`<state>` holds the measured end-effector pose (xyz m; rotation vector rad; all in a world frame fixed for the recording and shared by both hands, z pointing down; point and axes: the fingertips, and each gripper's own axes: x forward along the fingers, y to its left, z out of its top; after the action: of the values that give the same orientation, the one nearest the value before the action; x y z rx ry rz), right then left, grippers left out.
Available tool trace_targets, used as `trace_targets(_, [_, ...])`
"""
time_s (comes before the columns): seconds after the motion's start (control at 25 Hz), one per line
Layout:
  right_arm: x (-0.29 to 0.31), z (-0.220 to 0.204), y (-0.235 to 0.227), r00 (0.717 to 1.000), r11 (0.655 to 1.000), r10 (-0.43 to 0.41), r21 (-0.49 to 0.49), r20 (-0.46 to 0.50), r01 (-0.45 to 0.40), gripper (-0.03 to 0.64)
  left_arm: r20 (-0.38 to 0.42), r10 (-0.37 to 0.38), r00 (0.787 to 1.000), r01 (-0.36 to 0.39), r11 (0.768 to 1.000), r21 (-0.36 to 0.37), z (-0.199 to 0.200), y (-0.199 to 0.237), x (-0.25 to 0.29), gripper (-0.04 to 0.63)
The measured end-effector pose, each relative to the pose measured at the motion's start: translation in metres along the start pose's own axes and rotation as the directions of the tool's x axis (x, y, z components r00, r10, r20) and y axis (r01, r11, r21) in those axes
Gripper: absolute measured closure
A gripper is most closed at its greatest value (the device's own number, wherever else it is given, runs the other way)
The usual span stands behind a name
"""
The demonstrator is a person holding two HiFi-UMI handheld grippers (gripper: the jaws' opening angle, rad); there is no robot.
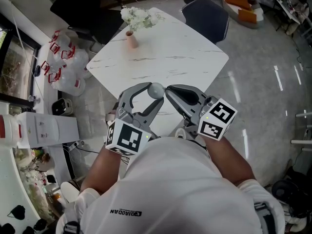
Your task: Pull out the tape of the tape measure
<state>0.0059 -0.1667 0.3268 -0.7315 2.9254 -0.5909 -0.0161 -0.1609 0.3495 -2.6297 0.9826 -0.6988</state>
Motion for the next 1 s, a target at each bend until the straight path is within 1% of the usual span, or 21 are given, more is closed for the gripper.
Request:
trace_targets(0.24, [-0.003, 0.004, -0.002, 0.999, 0.997, -0.034, -0.073, -0.004, 0.033, 0.595, -0.002, 0.002, 1.0, -0.002, 1.0, 0.012, 0.001, 0.002, -0.001, 0.373])
trace_targets(0.36, [-0.005, 0.003, -0.001, 0.999, 0.991, -0.047, -0.123, -0.016, 0.045, 0.597, -0.002, 0.003, 1.0, -0.003, 1.0, 0.019, 0.002, 0.001, -0.001, 0.373])
trace_targets(0.64, [-0.005, 0.003, -0.001, 0.997, 0.978, -0.074, -0.199, -0.032, 0.067, 0.6, -0.001, 0.0, 1.0, 0.0, 0.999, 0.038, -0.001, 0.003, 0.0, 0.373])
trace_targets(0.8, [-0.01, 0.006, -0.008, 0.993, 0.972, -0.111, -0.213, -0.026, 0.103, 0.601, -0.018, 0.027, 0.999, -0.026, 0.999, 0.032, -0.007, 0.009, -0.002, 0.374])
trace_targets(0.92, [-0.02, 0.013, -0.022, 0.988, 0.97, -0.153, -0.193, -0.007, 0.149, 0.601, -0.038, 0.064, 0.997, -0.064, 0.998, 0.008, -0.017, 0.024, -0.007, 0.373])
trace_targets(1.0, [-0.025, 0.016, -0.029, 0.986, 0.968, -0.168, -0.19, -0.001, 0.164, 0.601, -0.04, 0.073, 0.997, -0.073, 0.997, 0.004, -0.02, 0.03, -0.01, 0.373])
